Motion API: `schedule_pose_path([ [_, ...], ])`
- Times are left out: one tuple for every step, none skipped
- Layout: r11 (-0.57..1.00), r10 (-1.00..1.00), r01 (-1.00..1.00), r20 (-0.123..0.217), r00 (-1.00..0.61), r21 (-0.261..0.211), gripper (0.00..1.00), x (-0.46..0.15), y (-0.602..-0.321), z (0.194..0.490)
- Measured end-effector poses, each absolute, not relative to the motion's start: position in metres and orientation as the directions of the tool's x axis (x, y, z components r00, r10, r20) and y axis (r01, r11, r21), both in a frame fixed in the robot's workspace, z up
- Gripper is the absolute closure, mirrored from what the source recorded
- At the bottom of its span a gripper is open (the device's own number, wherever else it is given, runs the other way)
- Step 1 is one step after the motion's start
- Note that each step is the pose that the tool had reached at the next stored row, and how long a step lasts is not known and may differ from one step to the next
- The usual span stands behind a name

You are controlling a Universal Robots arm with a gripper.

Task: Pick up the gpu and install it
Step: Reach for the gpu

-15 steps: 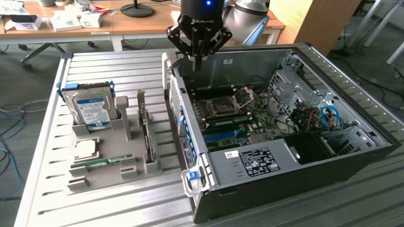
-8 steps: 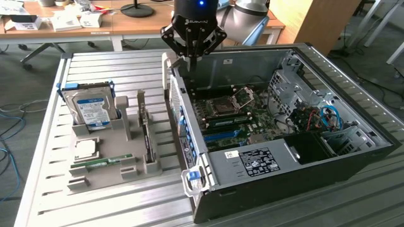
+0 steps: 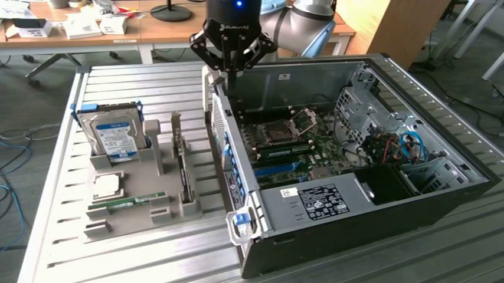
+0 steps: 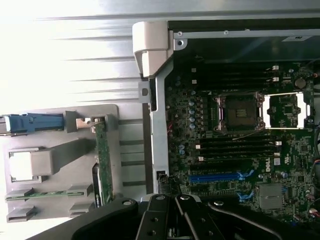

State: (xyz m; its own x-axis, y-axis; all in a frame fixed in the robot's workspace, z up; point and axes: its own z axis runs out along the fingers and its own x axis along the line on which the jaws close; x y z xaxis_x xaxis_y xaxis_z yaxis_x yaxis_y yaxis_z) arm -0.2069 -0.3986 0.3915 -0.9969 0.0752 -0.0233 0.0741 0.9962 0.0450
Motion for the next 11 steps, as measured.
schedule_pose_path([
  [0.996,0.075,0.074,-0.023,-0.997,0.045,0.89,-0.209,-0.399,0.391],
  [0.996,0.075,0.074,-0.023,-0.997,0.045,0.89,-0.211,-0.399,0.391],
  [0.996,0.075,0.074,-0.023,-0.997,0.045,0.89,-0.213,-0.399,0.391],
  [0.996,0.075,0.074,-0.023,-0.997,0.045,0.89,-0.215,-0.399,0.391],
  [0.996,0.075,0.074,-0.023,-0.997,0.045,0.89,-0.217,-0.399,0.391],
  [0.996,0.075,0.074,-0.023,-0.997,0.045,0.89,-0.219,-0.399,0.391],
  [0.996,0.075,0.074,-0.023,-0.997,0.045,0.89,-0.221,-0.399,0.391],
  [0.996,0.075,0.074,-0.023,-0.997,0.045,0.89,-0.223,-0.399,0.391],
  [0.996,0.075,0.074,-0.023,-0.997,0.045,0.89,-0.224,-0.399,0.391],
  [0.996,0.075,0.074,-0.023,-0.997,0.045,0.89,-0.226,-0.399,0.391],
  [0.996,0.075,0.074,-0.023,-0.997,0.045,0.89,-0.228,-0.399,0.391],
])
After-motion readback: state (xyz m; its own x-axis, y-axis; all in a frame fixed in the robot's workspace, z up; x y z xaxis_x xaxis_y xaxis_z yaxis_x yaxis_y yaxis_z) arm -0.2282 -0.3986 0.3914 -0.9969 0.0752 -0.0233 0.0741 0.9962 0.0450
